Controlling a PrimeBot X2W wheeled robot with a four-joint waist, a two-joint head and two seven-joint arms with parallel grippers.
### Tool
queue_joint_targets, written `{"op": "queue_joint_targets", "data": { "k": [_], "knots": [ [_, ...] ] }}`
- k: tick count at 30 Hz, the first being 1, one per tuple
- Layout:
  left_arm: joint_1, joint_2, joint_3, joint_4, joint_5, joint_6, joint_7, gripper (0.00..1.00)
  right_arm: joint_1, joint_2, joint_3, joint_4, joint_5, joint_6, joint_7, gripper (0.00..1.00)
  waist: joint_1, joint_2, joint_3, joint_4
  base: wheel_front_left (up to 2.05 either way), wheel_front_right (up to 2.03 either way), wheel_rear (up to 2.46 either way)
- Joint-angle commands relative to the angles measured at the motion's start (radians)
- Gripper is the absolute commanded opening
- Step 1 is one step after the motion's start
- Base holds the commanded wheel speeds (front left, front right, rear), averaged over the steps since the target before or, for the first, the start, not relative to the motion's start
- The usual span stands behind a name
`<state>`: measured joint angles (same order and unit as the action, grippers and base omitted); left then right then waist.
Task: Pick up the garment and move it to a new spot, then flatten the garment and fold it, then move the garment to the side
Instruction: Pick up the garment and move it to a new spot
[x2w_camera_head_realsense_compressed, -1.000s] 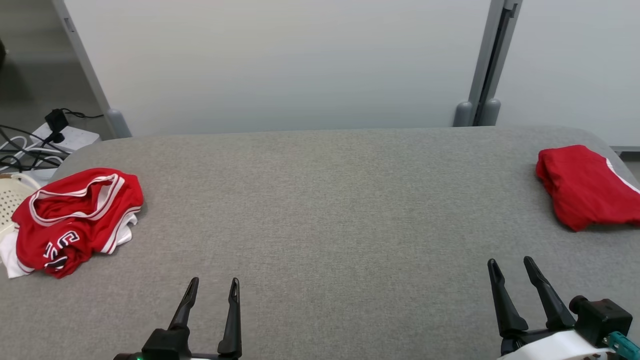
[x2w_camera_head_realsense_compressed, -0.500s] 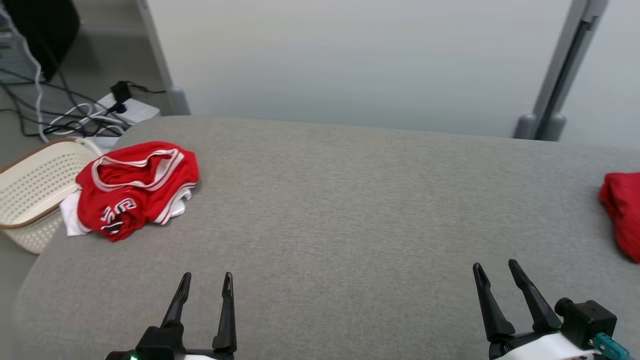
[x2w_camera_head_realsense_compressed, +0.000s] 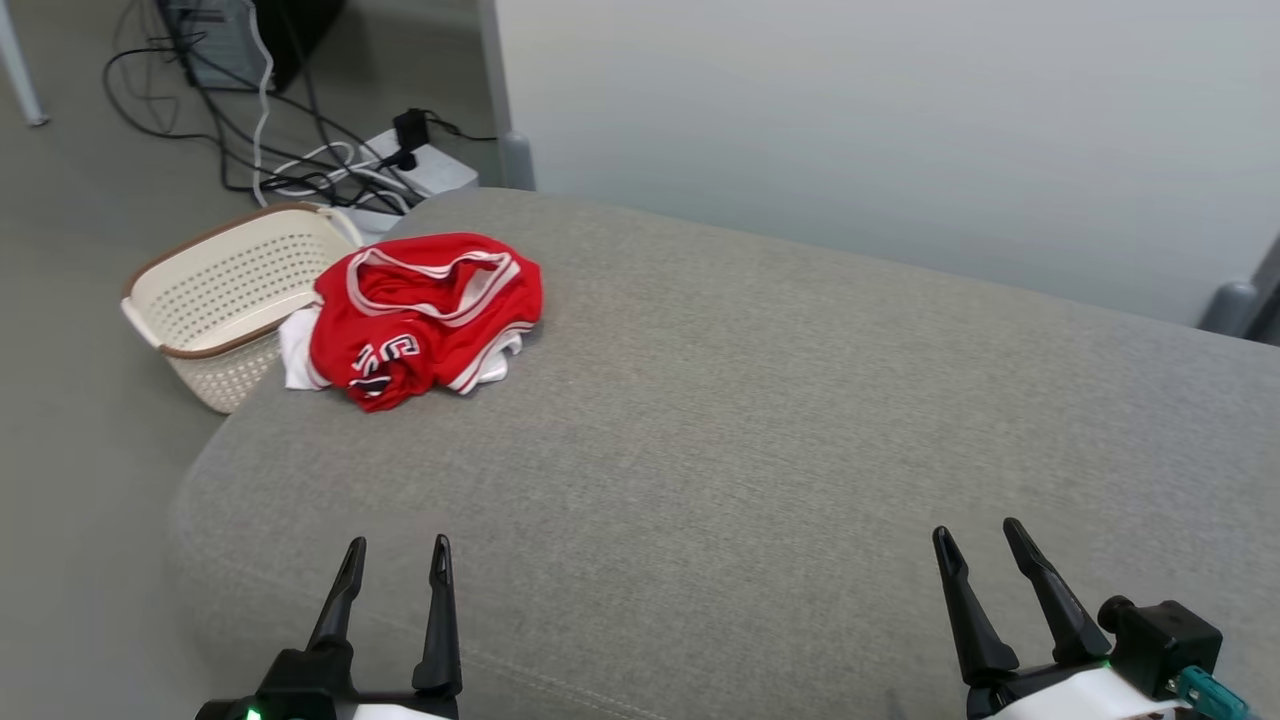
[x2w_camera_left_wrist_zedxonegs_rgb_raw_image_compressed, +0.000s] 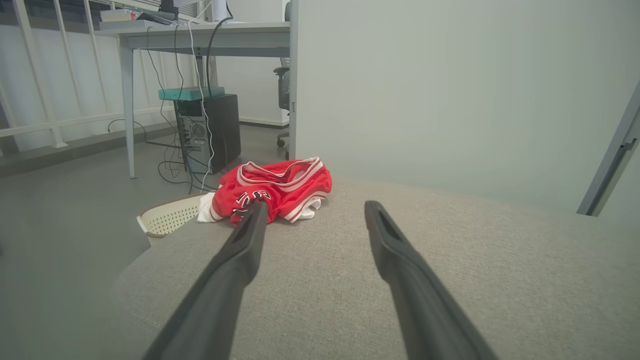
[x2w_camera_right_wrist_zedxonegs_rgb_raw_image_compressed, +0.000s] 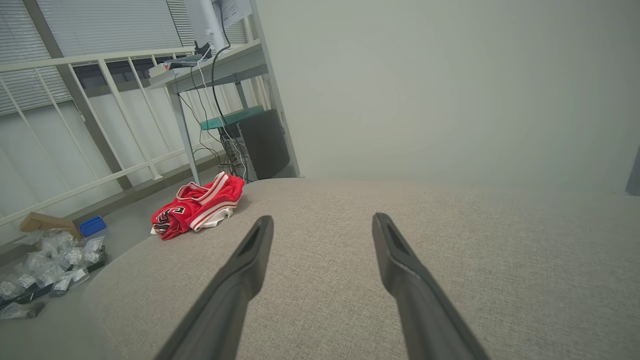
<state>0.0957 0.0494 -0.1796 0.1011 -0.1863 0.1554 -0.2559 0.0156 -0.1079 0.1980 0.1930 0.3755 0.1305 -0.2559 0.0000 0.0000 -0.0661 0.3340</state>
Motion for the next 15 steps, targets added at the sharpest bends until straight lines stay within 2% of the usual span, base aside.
{"op": "queue_joint_targets", "data": {
  "k": [1, 9, 15],
  "knots": [
    [-0.036, 0.001, 0.035, -0.029, -0.007, 0.008, -0.006, 1.00, -0.022, -0.009, 0.020, -0.030, 0.008, 0.000, -0.006, 1.00, 0.0000, 0.0000, 0.003, 0.029, 0.00, 0.00, 0.00],
    [-0.034, 0.001, 0.040, -0.035, -0.010, 0.011, -0.006, 1.00, -0.017, -0.009, 0.017, -0.033, 0.002, 0.000, -0.006, 1.00, 0.0000, 0.0000, 0.005, 0.096, 0.00, 0.00, 0.00],
    [-0.024, 0.001, 0.057, -0.032, -0.015, 0.013, -0.006, 1.00, -0.010, -0.006, 0.027, -0.027, 0.014, 0.000, -0.006, 1.00, 0.0000, 0.0000, 0.000, 0.109, 0.00, 0.00, 0.00]
  ]
}}
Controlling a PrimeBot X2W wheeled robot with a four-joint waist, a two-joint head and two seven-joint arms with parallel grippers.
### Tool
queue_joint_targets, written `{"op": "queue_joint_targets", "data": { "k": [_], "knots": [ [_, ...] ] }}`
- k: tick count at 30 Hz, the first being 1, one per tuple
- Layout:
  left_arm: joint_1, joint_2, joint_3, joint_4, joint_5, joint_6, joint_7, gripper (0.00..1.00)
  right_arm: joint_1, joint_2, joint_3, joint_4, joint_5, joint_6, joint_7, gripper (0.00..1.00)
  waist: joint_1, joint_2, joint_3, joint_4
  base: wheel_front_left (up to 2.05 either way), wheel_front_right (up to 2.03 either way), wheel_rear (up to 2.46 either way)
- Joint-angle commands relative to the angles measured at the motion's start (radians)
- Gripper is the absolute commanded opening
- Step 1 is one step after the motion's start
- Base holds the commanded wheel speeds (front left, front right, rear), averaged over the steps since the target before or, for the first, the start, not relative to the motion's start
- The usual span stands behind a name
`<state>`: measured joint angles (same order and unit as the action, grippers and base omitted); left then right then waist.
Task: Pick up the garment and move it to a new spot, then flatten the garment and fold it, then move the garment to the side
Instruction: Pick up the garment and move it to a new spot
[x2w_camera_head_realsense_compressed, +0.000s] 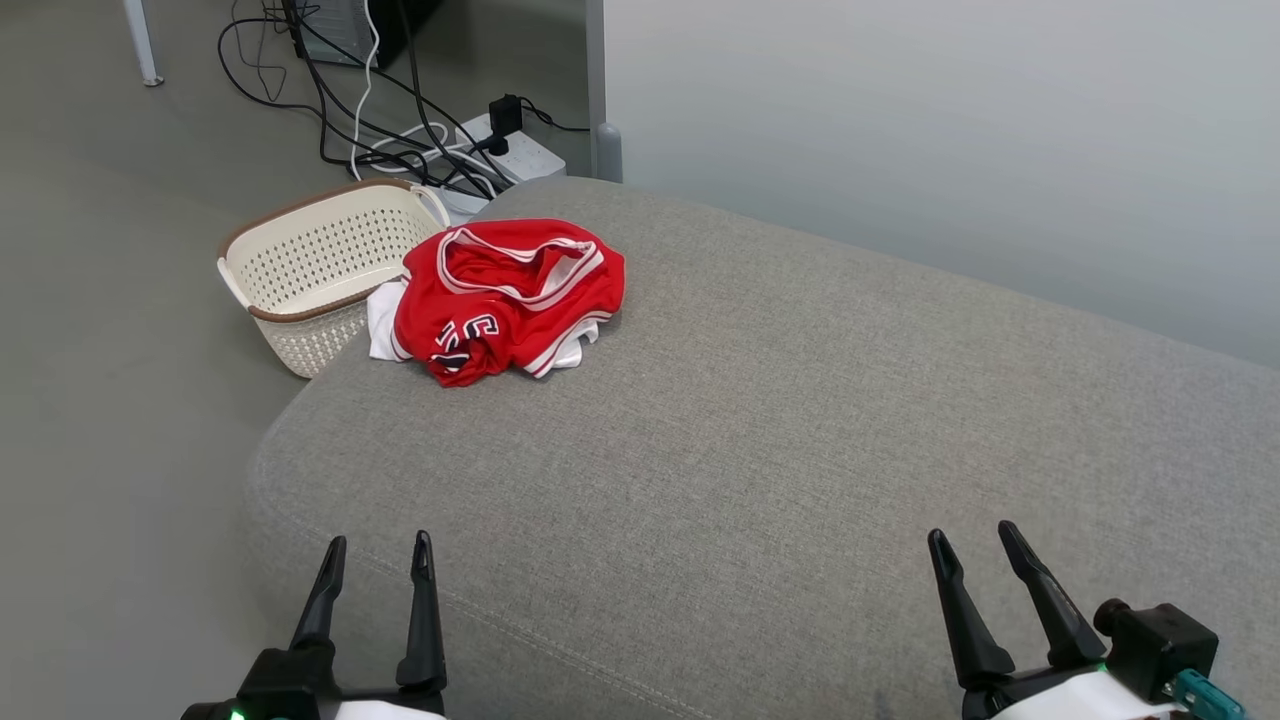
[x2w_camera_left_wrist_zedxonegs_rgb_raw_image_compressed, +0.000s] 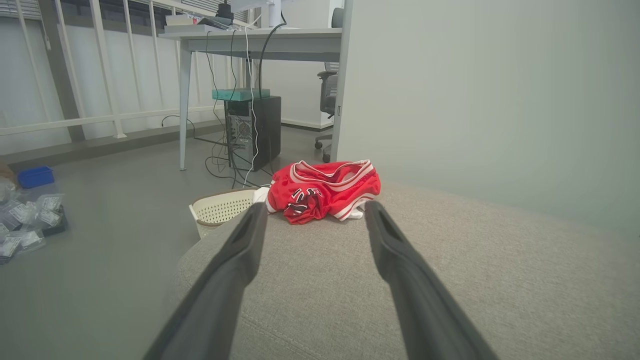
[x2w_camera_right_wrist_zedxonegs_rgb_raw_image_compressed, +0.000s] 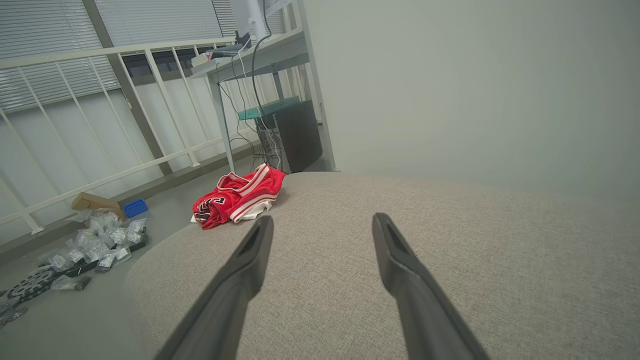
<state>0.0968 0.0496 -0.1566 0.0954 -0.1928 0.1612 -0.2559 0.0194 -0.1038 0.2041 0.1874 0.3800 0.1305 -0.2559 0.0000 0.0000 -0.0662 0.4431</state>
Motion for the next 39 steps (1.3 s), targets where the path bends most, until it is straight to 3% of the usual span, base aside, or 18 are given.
{"op": "queue_joint_targets", "data": {
  "k": [1, 10, 24, 31, 39],
  "knots": [
    [-0.023, 0.001, 0.037, -0.027, -0.010, 0.007, -0.006, 1.00, -0.014, -0.012, 0.023, -0.022, 0.009, 0.000, -0.006, 1.00, 0.0000, 0.0000, 0.001, 0.000, 0.00, 0.00, 0.00],
    [-0.043, 0.001, 0.060, -0.053, -0.037, 0.022, -0.006, 1.00, -0.034, -0.055, 0.035, -0.034, 0.004, 0.000, -0.006, 1.00, 0.0000, 0.0000, 0.061, -0.032, 0.00, 0.00, 0.00],
    [-0.261, 0.001, 0.054, -0.084, -0.145, 0.111, -0.006, 1.00, -0.146, -0.220, 0.045, -0.092, 0.007, 0.000, -0.006, 1.00, 0.0000, 0.0000, 0.307, -0.075, 0.00, 0.00, 0.00],
    [-0.424, 0.001, 0.099, 0.013, -0.222, 0.113, -0.006, 1.00, -0.206, -0.291, 0.086, -0.124, 0.018, 0.000, -0.006, 1.00, 0.0000, 0.0000, 0.403, -0.108, 0.00, 0.00, 0.00],
    [-0.642, 0.001, 0.157, 0.181, -0.232, 0.115, -0.006, 1.00, -0.246, -0.364, 0.100, -0.166, 0.030, 0.000, -0.006, 1.00, 0.0000, 0.0000, 0.516, -0.136, 0.00, 0.00, 0.00]
  ]
}}
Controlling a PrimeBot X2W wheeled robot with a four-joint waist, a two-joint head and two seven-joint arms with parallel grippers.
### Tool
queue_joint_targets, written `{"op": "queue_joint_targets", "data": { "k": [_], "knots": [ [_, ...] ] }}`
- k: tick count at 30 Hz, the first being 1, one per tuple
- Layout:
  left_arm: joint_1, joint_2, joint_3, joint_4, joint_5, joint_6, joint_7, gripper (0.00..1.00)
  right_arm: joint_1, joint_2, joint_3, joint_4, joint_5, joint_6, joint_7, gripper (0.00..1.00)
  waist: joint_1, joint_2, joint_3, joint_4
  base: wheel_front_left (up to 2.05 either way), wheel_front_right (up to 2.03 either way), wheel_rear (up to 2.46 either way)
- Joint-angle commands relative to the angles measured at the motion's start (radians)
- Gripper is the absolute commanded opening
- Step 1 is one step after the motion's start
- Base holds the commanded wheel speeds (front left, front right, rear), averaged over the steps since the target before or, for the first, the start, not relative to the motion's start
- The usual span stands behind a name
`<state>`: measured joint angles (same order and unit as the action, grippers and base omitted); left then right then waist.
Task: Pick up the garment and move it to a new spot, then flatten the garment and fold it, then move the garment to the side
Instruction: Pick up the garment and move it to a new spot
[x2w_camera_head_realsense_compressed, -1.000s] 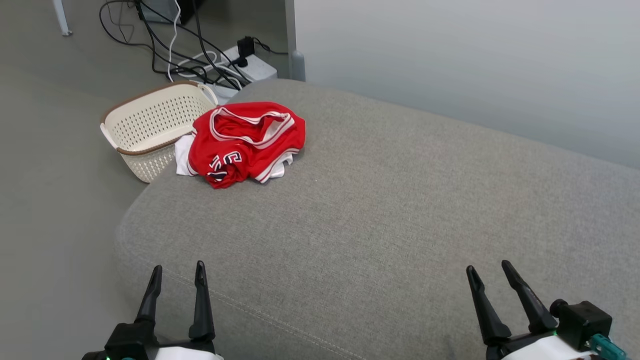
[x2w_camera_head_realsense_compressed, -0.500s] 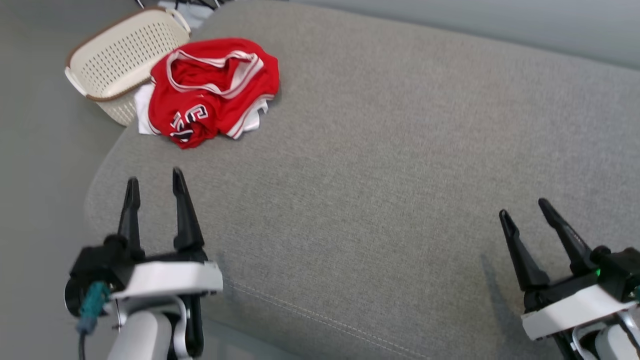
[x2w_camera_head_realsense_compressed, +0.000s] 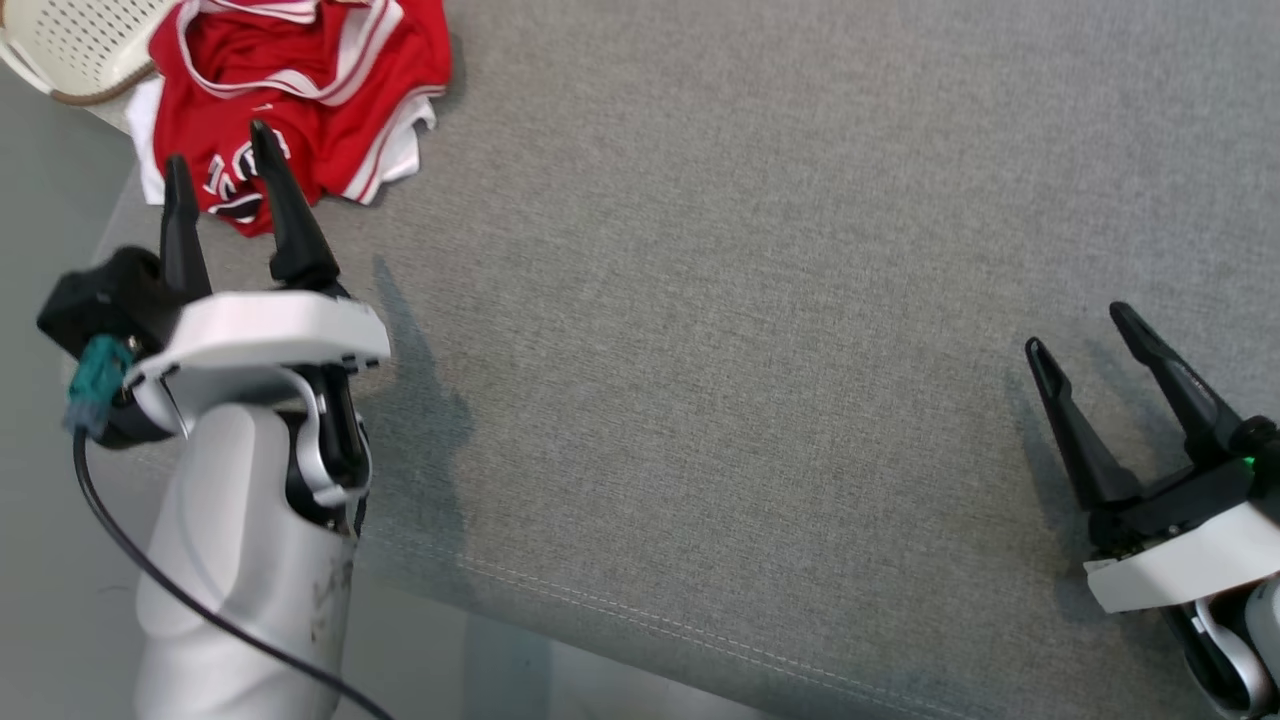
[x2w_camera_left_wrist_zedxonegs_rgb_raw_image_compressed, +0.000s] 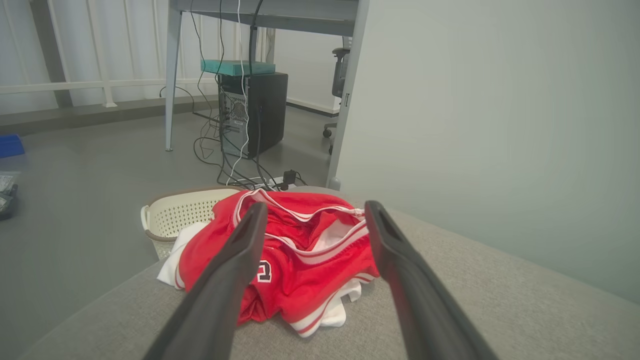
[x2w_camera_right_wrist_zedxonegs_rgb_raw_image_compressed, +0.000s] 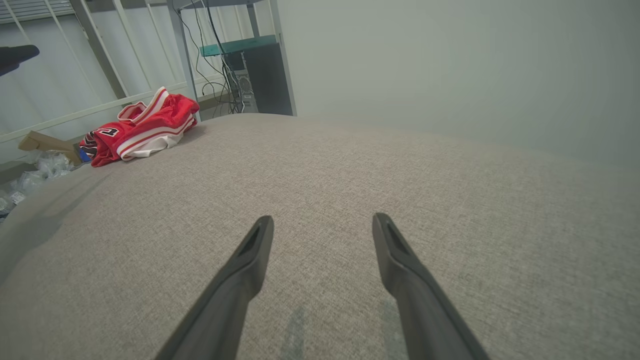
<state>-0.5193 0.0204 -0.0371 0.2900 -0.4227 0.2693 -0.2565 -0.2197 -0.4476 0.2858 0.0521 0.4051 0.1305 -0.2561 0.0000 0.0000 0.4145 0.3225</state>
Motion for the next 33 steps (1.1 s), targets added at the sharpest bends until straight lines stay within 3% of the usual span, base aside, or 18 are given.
{"op": "queue_joint_targets", "data": {
  "k": [1, 11, 18, 28, 29, 30, 33],
  "knots": [
    [-0.055, 0.030, 0.045, 0.014, -0.004, 0.005, -0.005, 1.00, -0.010, -0.028, 0.018, -0.036, 0.007, 0.000, -0.006, 1.00, 0.0000, 0.0000, 0.047, -0.017, 0.00, 0.00, 0.00],
    [-0.339, 0.030, 0.100, 0.401, -0.023, -0.032, -0.005, 1.00, -0.030, -0.093, 0.022, -0.092, 0.026, 0.000, -0.006, 1.00, 0.0000, 0.0000, 0.147, -0.027, 0.00, 0.00, 0.00],
    [-0.516, 0.061, 0.121, 0.669, -0.053, -0.076, 0.001, 1.00, -0.040, -0.124, 0.018, -0.127, 0.044, 0.000, -0.006, 1.00, 0.0000, 0.0000, 0.202, -0.044, 0.00, 0.00, 0.00],
    [-0.645, 0.102, 0.113, 0.912, -0.069, -0.105, 0.068, 1.00, -0.062, -0.139, 0.030, -0.150, 0.054, 0.000, -0.006, 1.00, 0.0000, 0.0000, 0.242, -0.074, 0.00, 0.00, 0.00],
    [-0.651, 0.106, 0.108, 0.923, -0.067, -0.109, 0.069, 0.76, -0.067, -0.139, 0.032, -0.151, 0.054, 0.000, -0.006, 1.00, 0.0000, 0.0000, 0.243, -0.078, 0.00, 0.00, 0.00],
    [-0.656, 0.109, 0.106, 0.931, -0.066, -0.112, 0.066, 0.00, -0.070, -0.139, 0.034, -0.152, 0.055, 0.000, -0.006, 1.00, 0.0000, 0.0000, 0.245, -0.080, 0.00, 0.00, 0.00],
    [-0.664, 0.117, 0.099, 0.944, -0.061, -0.118, 0.045, 0.00, -0.080, -0.136, 0.037, -0.153, 0.055, 0.000, -0.006, 1.00, 0.0000, 0.0000, 0.245, -0.086, 0.00, 0.00, 0.00]
  ]
}}
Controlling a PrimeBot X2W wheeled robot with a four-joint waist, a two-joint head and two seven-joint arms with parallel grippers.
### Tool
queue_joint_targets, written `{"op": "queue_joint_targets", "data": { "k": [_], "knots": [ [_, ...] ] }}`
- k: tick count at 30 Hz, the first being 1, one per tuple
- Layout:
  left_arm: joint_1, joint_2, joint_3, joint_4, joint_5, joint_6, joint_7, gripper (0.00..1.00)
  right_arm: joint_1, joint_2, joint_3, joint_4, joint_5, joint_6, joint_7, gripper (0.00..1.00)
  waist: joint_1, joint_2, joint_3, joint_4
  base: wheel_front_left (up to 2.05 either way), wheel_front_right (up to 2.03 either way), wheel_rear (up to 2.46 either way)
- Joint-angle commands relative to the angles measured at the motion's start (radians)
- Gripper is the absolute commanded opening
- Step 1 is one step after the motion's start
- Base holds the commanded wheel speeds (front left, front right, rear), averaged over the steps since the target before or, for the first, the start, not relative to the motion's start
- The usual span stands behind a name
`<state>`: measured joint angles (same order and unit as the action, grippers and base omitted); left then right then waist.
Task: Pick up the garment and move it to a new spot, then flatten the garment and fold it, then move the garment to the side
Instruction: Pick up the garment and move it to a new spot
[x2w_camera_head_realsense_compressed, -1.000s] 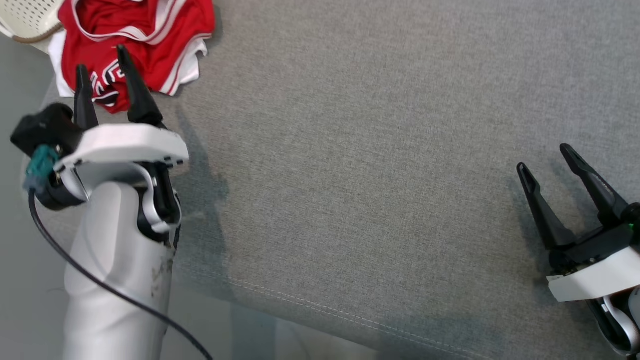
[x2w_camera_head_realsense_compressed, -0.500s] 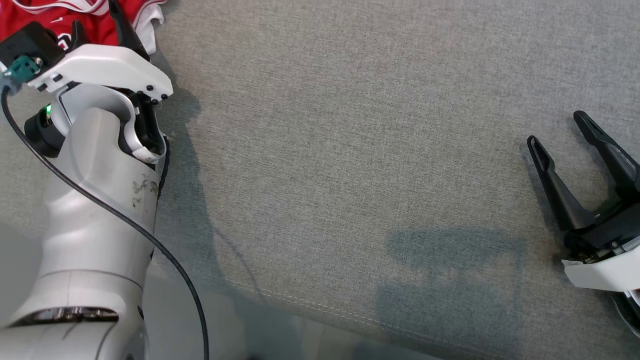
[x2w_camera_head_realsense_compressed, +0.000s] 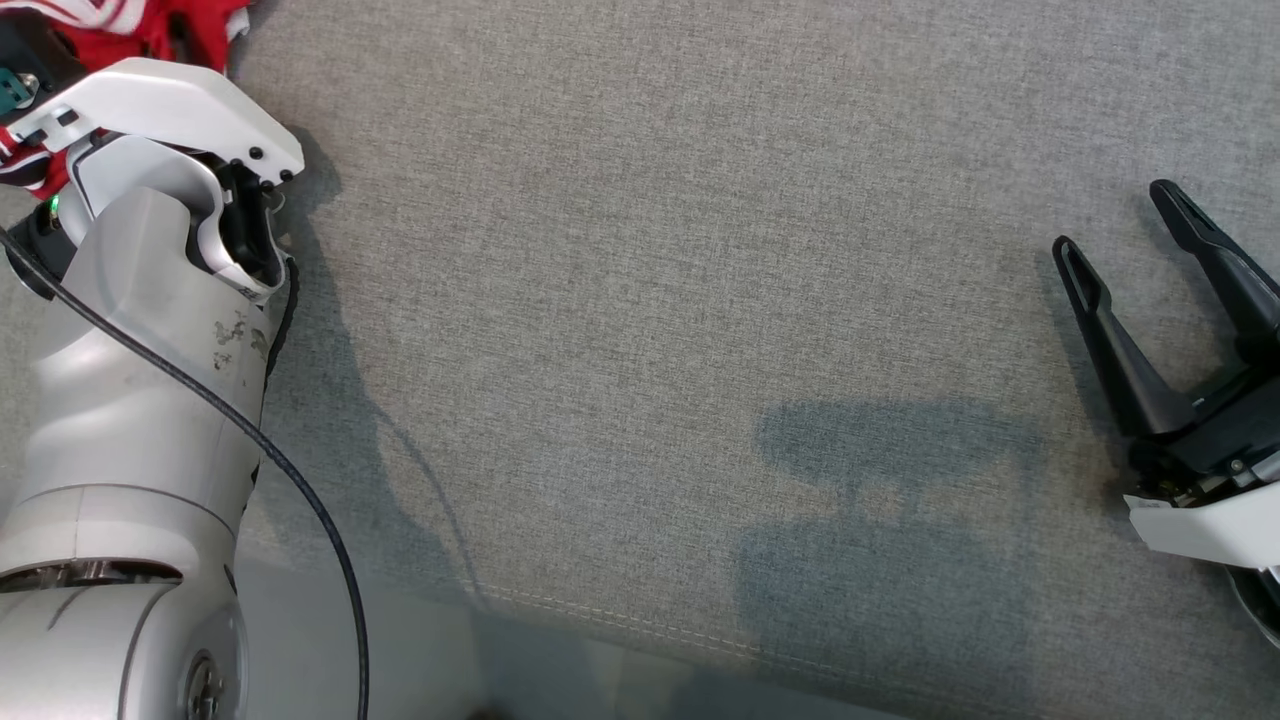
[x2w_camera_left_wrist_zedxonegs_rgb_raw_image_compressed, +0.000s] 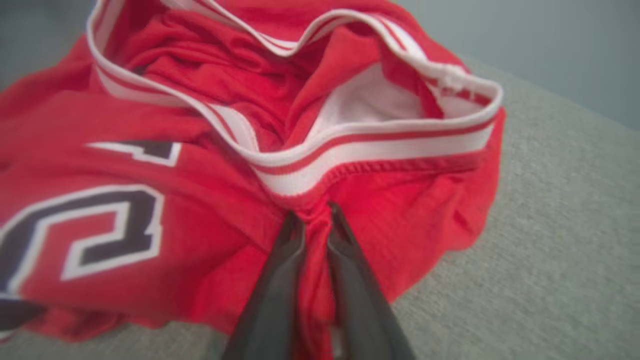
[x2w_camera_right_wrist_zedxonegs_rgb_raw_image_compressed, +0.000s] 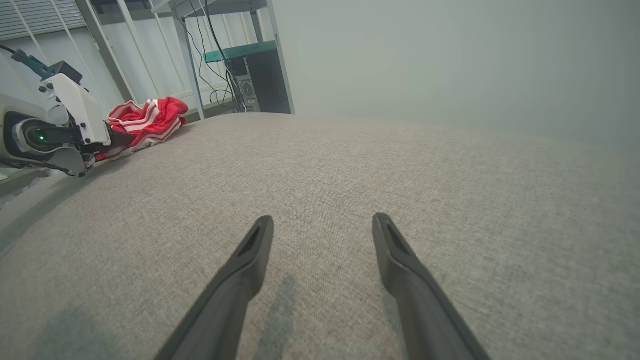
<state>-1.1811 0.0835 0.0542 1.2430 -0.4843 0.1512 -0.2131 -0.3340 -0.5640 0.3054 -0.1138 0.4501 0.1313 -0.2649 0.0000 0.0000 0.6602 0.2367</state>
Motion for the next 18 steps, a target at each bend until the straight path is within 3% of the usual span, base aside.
{"op": "queue_joint_targets", "data": {
  "k": [1, 4, 10, 18],
  "knots": [
    [-0.003, 0.056, 0.006, -0.008, 0.003, -0.002, -0.010, 0.00, 0.032, -0.017, 0.018, 0.014, 0.010, -0.001, 0.003, 1.00, 0.0000, 0.0000, -0.002, -0.002, 0.00, 0.00, 0.00],
    [-0.002, 0.068, 0.004, -0.064, 0.014, -0.034, -0.044, 0.00, 0.027, -0.010, 0.020, 0.018, 0.009, -0.001, 0.003, 1.00, 0.0000, 0.0000, -0.010, -0.005, 0.00, 0.00, 0.00],
    [0.080, 0.078, 0.058, -0.331, 0.080, -0.034, -0.048, 0.00, 0.009, 0.022, 0.036, 0.029, 0.001, -0.001, 0.003, 1.00, 0.0000, 0.0000, -0.049, -0.018, 0.00, 0.00, 0.00],
    [0.153, 0.065, 0.092, -0.534, 0.182, -0.079, -0.048, 0.00, -0.011, 0.093, 0.058, 0.065, 0.002, -0.001, 0.003, 1.00, 0.0000, 0.0000, -0.149, -0.066, 0.00, 0.00, 0.00]
  ]
}}
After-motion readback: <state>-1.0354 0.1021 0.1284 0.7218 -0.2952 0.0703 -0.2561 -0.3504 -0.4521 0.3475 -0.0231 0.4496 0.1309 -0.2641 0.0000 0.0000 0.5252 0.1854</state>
